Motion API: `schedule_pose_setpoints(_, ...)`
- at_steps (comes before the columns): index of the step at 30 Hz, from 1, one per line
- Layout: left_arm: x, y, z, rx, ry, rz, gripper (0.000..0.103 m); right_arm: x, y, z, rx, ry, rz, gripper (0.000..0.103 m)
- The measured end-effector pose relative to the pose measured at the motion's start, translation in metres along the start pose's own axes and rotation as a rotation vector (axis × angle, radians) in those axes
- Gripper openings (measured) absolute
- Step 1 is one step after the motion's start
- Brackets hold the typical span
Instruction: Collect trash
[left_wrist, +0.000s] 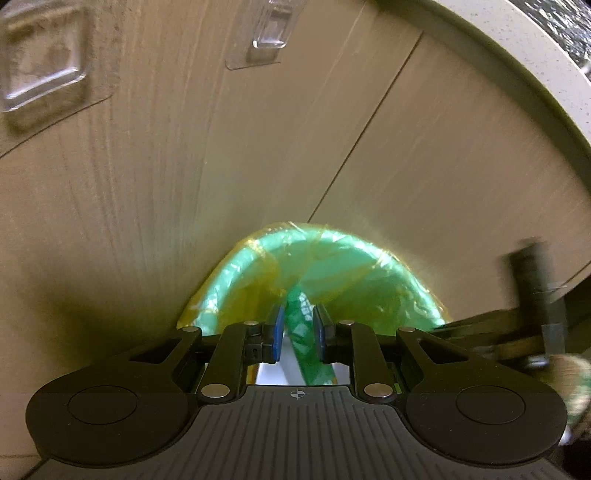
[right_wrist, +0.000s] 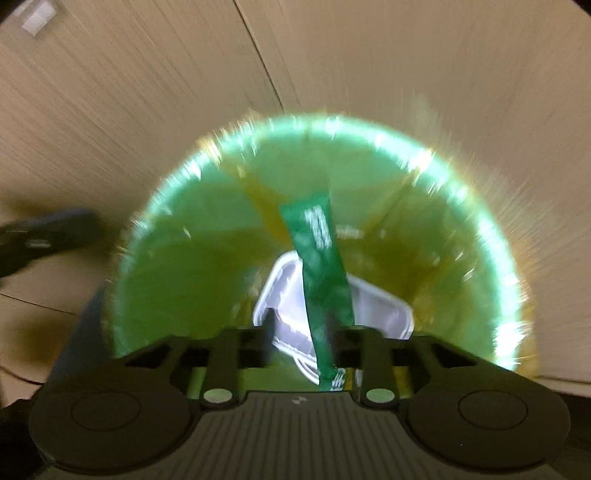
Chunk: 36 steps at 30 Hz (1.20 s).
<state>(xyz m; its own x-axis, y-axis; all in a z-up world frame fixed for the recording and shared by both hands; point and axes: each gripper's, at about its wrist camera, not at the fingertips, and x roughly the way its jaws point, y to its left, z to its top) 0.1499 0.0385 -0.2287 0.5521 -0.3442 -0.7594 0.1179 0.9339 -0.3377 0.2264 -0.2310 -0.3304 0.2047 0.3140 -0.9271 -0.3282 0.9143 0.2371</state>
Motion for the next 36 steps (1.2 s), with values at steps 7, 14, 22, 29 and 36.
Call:
schedule_pose_setpoints(7,-0.003,-0.007,-0.015,0.04,0.053,0.036,0.02,0.112,0.0,0.006,0.014,0.169,-0.172,0.044)
schedule_pose_setpoints(14,-0.012,0.008,-0.018,0.007,0.035,0.017,0.02,0.064,0.001,0.007,0.061,0.046,-0.158,0.0)
schedule_pose_setpoints(22,-0.017,0.014,-0.017,-0.038,0.026,0.014,0.02,-0.07,0.025,0.018,-0.125,-0.227,-0.073,0.001)
schedule_pose_setpoints(29,-0.015,0.013,-0.02,-0.026,0.021,0.028,0.02,0.026,0.024,0.011,-0.091,-0.032,-0.132,0.072)
schedule_pose_setpoints(36,0.003,0.022,-0.029,-0.037,0.077,0.021,0.02,0.126,0.013,-0.002,0.031,0.098,-0.225,0.057)
